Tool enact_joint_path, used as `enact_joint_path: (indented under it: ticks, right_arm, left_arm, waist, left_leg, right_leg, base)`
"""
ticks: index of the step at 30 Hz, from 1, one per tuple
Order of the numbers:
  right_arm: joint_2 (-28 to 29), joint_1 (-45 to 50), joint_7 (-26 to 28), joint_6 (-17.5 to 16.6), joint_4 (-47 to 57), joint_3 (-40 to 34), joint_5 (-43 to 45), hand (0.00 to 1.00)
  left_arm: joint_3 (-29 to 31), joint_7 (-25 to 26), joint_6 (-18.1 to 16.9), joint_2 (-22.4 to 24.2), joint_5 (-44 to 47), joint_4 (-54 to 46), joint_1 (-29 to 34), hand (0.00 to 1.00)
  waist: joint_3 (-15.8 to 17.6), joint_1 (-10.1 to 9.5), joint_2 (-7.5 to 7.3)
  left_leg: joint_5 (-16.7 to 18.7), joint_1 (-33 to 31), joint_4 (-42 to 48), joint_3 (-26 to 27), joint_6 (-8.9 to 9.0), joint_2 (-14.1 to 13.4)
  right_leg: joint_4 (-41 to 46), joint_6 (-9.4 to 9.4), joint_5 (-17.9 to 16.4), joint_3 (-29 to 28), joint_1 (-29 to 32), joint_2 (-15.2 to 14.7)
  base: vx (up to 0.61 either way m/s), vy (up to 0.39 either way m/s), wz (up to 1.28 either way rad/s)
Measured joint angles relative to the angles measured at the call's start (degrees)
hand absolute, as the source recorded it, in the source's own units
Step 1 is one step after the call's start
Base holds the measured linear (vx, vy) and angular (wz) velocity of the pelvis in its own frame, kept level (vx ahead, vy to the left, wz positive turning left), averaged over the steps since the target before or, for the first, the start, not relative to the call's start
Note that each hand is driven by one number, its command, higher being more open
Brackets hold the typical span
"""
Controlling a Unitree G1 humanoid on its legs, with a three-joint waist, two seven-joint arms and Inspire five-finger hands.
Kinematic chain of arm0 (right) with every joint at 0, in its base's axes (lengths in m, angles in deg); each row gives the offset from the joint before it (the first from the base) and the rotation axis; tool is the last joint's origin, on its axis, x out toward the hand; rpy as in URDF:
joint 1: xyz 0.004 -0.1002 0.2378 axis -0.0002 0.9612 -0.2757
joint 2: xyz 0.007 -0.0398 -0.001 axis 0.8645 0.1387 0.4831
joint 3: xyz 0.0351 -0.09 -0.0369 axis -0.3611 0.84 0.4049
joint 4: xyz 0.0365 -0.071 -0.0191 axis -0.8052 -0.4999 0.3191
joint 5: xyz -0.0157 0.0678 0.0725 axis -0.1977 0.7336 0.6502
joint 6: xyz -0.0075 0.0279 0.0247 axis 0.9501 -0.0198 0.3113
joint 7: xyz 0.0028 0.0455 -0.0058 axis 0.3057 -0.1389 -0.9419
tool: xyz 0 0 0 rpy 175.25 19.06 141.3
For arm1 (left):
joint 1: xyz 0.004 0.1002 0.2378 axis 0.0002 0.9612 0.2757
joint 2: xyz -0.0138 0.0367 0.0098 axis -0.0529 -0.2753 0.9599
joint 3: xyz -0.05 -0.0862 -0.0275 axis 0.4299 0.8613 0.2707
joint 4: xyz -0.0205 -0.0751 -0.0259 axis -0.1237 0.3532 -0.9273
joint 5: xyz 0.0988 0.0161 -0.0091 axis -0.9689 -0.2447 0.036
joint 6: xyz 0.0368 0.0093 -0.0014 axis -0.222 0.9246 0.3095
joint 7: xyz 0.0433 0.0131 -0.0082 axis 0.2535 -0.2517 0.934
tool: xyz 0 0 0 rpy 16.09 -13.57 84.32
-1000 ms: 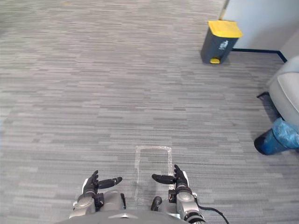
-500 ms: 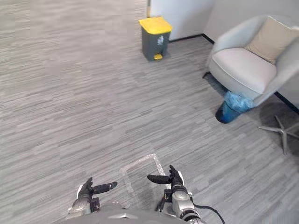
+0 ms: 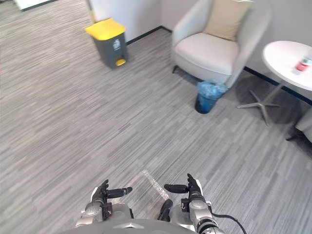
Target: Organize the slippers on the shoe rack
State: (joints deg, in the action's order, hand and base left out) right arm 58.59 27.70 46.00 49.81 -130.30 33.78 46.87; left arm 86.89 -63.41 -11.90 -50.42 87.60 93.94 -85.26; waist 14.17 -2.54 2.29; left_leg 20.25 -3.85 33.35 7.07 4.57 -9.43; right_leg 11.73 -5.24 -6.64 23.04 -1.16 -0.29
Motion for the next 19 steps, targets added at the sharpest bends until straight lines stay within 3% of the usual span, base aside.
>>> enact_joint_path:
  ticks: [1, 2, 3, 5, 9, 19]
  right_arm:
    - [0.0, 0.0, -0.6, 0.1, 0.1, -0.8, 0.0, 1.00]
    - [-0.1, 0.2, -0.9, 0.3, 0.2, -1.6, 0.0, 1.00]
    - [-0.1, 0.3, -0.9, 0.2, 0.2, -1.6, 0.0, 1.00]
    - [0.1, 1.2, -1.3, 0.2, 1.4, -1.7, 0.0, 1.00]
    - [1.6, 1.9, -1.3, 0.2, 2.6, -1.7, 0.0, 1.00]
    - [2.0, 2.1, -1.5, 0.3, 0.6, -4.0, 0.0, 1.00]
  left_arm:
    - [0.1, 0.1, 0.1, 0.1, 0.1, -0.4, 0.0, 1.00]
    - [0.5, 0.4, 0.0, 0.5, 0.1, -0.5, 0.1, 1.00]
    - [0.4, 0.4, 0.1, 0.8, 0.1, -0.4, 0.3, 1.00]
    - [0.3, 0.5, 0.1, 0.7, 0.1, -0.3, 0.3, 1.00]
    - [0.7, 0.5, 0.9, 0.9, 0.2, -0.3, 0.6, 1.00]
    - [-0.4, 0.2, 1.1, 1.1, 0.1, 0.8, 1.5, 1.00]
  waist:
    - [0.1, -0.08, -0.01]
    - [0.2, -0.50, 0.27]
    - [-0.1, -0.42, 0.40]
    - [-0.7, -0.11, -0.35]
    - [-1.0, -0.19, -0.62]
    - [-3.4, -0.10, 0.19]
  left_leg:
    - [-0.5, -1.3, -6.0, -6.0, -0.12, 2.6]
    - [-6.5, -0.4, -9.7, -11.0, 0.27, 5.4]
    - [-6.9, 0.5, -10.4, -10.6, -1.59, 5.7]
    - [-6.9, 1.8, -10.9, -7.3, -2.15, 5.8]
    - [-6.8, 5.1, -12.9, -2.7, -2.29, 6.3]
    - [-7.1, 10.9, -18.5, -2.8, -2.76, 6.6]
  right_leg:
    - [0.6, 0.61, 0.0, -3.3, 0.4, 0.0]
    - [1.5, 2.30, 0.2, -8.0, 0.6, 0.1]
    - [1.5, 2.82, 0.2, -9.1, 1.0, 0.2]
    - [0.0, 4.28, 1.0, -12.4, 0.9, 0.1]
    - [-1.8, 5.37, 1.9, -17.4, -0.3, -0.1]
    - [-3.9, 5.76, 2.0, -19.8, -3.4, 0.5]
  base:
    - [0.07, 0.187, -1.56]
    - [0.08, 0.201, -1.59]
    - [0.16, 0.266, -1.34]
    - [0.18, 0.224, -0.75]
    - [0.14, 0.142, -0.71]
    - [0.04, 0.021, -0.11]
